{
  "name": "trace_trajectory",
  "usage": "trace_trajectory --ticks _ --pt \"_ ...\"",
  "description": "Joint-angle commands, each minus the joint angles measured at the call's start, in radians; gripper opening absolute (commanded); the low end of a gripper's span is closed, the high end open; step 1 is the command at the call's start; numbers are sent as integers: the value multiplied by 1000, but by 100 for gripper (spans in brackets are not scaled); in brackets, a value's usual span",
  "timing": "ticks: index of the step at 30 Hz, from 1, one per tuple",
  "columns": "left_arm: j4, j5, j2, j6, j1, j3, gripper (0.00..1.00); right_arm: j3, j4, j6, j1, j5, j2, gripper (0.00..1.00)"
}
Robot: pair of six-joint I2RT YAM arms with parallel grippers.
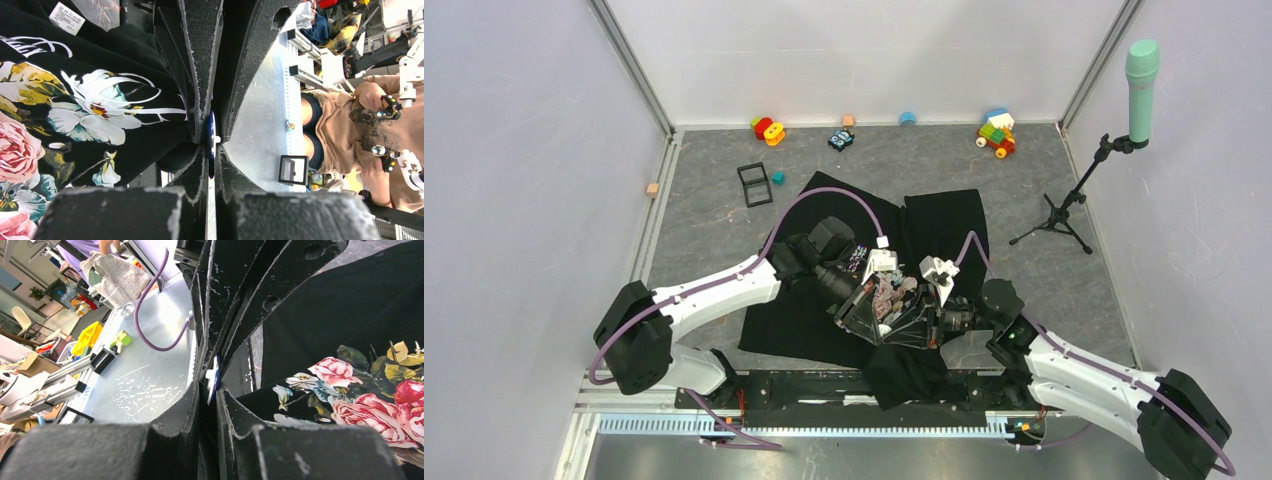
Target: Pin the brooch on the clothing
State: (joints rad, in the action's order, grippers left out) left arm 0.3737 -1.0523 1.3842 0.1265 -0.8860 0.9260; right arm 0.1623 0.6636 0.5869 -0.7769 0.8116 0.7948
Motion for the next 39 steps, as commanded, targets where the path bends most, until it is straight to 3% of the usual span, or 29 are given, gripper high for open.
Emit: trace_trajectory --ticks 1,19,28,39 --pt "-41 -97 -39 -19 -24 21 2 54 -72 -36 -2 -35 47 2" --pt "48 -13 -70 -109 -72 42 2 117 -116 78 0 -143 239 0" --pt "53 17 -96 -116 -73 37 2 84 -205 88 22 -274 212 0" --pt "53 15 -109 -119 -73 34 2 30 -243 93 98 -301 183 0"
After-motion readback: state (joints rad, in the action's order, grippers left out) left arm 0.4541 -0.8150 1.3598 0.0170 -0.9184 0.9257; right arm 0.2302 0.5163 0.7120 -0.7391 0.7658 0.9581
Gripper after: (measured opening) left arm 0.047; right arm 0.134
